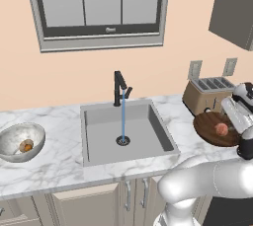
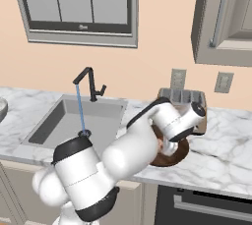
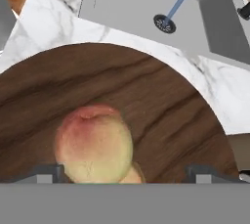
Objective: Pick the peachs from the sink and place them in one bowl. Place the mushroom in the other bowl. Then turn off the sink faucet.
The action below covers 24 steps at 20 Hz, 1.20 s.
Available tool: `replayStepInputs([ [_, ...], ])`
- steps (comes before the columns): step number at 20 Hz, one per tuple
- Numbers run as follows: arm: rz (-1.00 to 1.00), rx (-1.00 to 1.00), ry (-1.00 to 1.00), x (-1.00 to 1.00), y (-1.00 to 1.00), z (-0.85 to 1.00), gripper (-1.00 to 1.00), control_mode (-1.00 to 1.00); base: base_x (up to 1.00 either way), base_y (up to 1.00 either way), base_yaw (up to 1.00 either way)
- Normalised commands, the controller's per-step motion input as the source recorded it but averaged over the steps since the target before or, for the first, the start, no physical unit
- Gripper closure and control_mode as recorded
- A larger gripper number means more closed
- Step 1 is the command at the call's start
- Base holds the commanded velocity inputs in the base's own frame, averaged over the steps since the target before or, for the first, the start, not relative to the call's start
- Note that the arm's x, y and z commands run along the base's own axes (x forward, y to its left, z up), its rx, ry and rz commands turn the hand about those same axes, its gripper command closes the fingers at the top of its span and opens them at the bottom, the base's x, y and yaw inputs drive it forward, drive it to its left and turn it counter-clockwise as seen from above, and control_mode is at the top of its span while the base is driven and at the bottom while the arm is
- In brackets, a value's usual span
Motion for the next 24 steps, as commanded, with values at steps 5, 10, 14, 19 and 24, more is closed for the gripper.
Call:
replayStepInputs([
  [5,0.00,-0.05,-0.19,0.00,0.44,0.33,-1.00,-1.00,0.00,0.00,0.00],
  [10,0.00,-0.08,-0.13,0.00,0.59,0.31,-1.00,-1.00,0.00,0.00,0.00],
  [14,0.00,-0.05,-0.05,0.09,0.63,0.19,-1.00,-1.00,0.00,0.00,0.00],
  [19,0.00,-0.02,0.00,0.45,0.39,0.05,-1.00,-1.00,0.00,0.00,0.00],
  [24,0.04,0.00,0.01,0.77,0.09,0.01,-1.00,-1.00,0.00,0.00,0.00],
])
